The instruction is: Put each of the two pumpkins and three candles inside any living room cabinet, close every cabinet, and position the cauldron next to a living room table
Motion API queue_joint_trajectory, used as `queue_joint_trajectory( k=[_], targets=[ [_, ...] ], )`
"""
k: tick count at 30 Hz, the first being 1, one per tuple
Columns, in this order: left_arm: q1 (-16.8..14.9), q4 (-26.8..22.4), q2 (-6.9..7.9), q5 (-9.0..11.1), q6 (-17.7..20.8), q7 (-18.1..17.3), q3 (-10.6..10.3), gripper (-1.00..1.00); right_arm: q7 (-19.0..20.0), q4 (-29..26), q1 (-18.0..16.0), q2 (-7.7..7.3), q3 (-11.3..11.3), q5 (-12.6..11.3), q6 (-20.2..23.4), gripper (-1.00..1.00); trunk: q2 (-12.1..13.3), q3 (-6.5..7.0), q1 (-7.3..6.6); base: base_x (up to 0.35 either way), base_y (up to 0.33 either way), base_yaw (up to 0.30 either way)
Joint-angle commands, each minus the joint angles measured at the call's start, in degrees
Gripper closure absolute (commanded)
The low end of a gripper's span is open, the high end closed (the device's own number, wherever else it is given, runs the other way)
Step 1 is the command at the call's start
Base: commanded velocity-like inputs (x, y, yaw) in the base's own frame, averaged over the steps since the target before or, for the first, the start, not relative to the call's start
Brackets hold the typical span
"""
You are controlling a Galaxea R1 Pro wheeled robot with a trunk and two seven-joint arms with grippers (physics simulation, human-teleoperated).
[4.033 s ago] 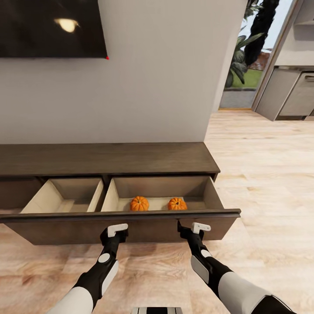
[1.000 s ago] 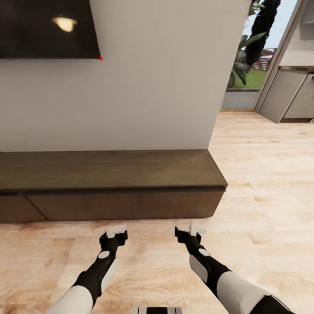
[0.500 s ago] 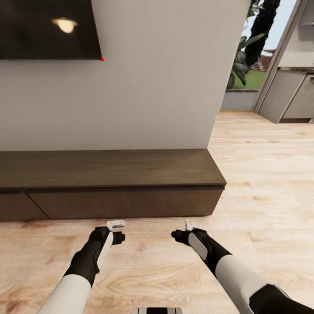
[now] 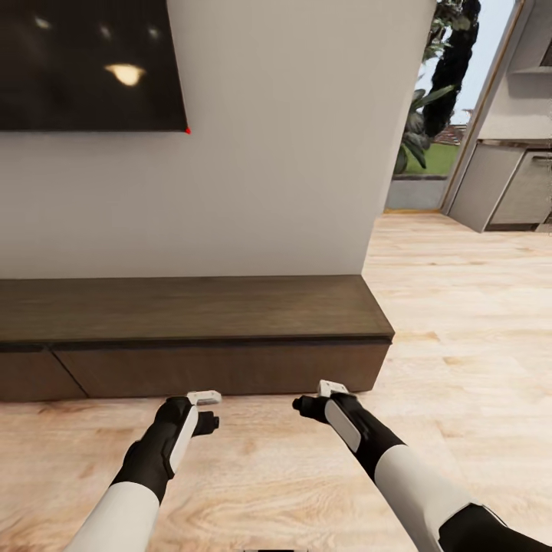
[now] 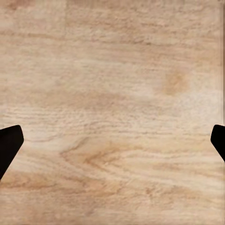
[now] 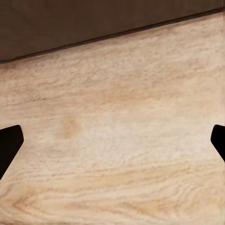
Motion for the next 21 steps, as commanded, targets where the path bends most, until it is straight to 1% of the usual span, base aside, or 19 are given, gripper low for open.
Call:
queue_joint_trajectory(
  k=[1, 4, 12, 14, 15, 19, 21],
  targets=[
    [0.0, 0.0, 0.01, 0.0, 0.0, 0.0, 0.0, -1.0, 0.0, 0.0, 0.0, 0.01, 0.0, 0.1, 1.4, -1.0, 0.0, 0.23, -0.02, 0.0, 0.0, 0.0],
    [0.0, 0.0, -0.01, 0.0, 0.0, 0.1, 0.0, -1.0, 0.1, -0.1, 0.0, 0.03, -0.1, 0.1, 3.1, -1.0, 0.1, 0.89, -0.1, 0.0, 0.0, 0.0],
    [0.0, 0.3, -0.06, 0.1, -0.3, 0.0, 0.1, -1.0, 0.1, -0.2, -0.1, 0.03, -0.3, -0.1, 4.2, -1.0, 0.2, 2.67, -0.31, 0.0, 0.0, 0.0],
    [0.0, 0.4, -0.06, 0.1, -0.5, 0.0, 0.1, -1.0, 0.1, -0.2, -0.1, 0.0, -0.4, -0.3, 5.7, -1.0, 0.2, 3.11, -0.36, 0.0, 0.0, 0.0],
    [0.0, 0.4, 0.1, 0.1, -0.6, -0.1, 0.0, -1.0, 0.2, -0.2, 0.0, -0.41, -0.6, -0.5, 7.5, -1.0, 0.2, 3.33, -0.38, 0.0, 0.0, 0.0],
    [0.0, 0.4, 0.37, 0.0, -0.5, -0.1, 0.1, -1.0, 0.1, -0.2, 0.0, -0.3, -0.6, -0.5, 7.8, -1.0, 0.3, 4.22, -0.49, -0.018, 0.0, 0.0],
    [0.0, 0.5, 0.37, 0.0, -0.6, -0.2, 0.0, -1.0, 0.1, -0.2, 0.0, -0.42, -0.5, -0.5, 7.9, -1.0, 0.3, 4.66, -0.54, -0.174, 0.0, 0.0]
  ],
)
